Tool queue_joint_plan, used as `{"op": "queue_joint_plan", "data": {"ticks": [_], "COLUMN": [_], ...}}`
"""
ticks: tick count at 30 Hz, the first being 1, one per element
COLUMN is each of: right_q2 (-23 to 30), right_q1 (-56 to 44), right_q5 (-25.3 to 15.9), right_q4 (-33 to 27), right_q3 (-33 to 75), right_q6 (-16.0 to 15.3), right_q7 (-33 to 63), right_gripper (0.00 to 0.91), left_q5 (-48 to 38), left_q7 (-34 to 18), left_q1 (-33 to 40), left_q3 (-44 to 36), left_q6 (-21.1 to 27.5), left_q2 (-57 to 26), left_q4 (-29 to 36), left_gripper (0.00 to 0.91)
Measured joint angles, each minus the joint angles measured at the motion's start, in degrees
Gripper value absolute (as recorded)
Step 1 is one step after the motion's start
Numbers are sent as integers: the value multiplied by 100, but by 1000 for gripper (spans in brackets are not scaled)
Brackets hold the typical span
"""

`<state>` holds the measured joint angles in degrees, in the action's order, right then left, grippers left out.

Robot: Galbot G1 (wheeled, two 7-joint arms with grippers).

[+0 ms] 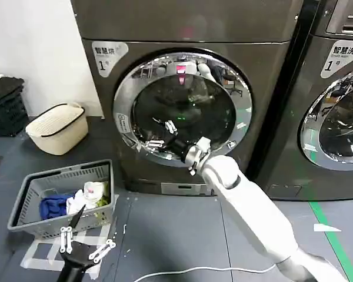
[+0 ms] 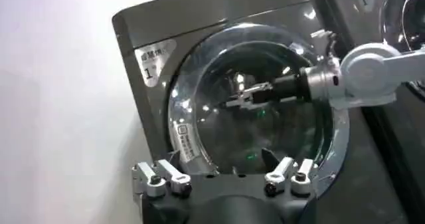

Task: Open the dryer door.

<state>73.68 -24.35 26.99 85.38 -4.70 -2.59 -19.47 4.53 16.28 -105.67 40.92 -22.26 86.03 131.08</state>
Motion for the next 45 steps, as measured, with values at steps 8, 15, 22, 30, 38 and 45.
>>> {"op": "queue_joint_plan", "data": {"ticks": [8, 15, 22, 30, 38, 45], "right_q2": [176, 325, 457, 594, 736, 866], "right_q1": [140, 266, 363, 489, 606, 744], "right_q5": [-33, -74, -151, -207, -272, -321], "right_q4": [-302, -577, -830, -1142, -1430, -1675], "right_q3": [-77, -129, -152, -169, -194, -245], "right_q6": [9, 16, 59, 118, 136, 177], "right_q7": [-7, -20, -34, -63, -139, -200], "right_gripper": [907, 907, 907, 907, 907, 907], "left_q5": [12, 33, 55, 67, 85, 88], "left_q7": [-1, -2, -2, -1, -2, -2], "left_q1": [-15, -34, -54, -89, -122, -139], "left_q3": [0, -5, -5, 0, 2, 5], "left_q6": [-7, -20, -35, -58, -87, -98], "left_q2": [14, 35, 42, 50, 63, 81], "left_q4": [34, 60, 93, 123, 134, 141], "left_gripper": [907, 907, 907, 907, 907, 907]}}
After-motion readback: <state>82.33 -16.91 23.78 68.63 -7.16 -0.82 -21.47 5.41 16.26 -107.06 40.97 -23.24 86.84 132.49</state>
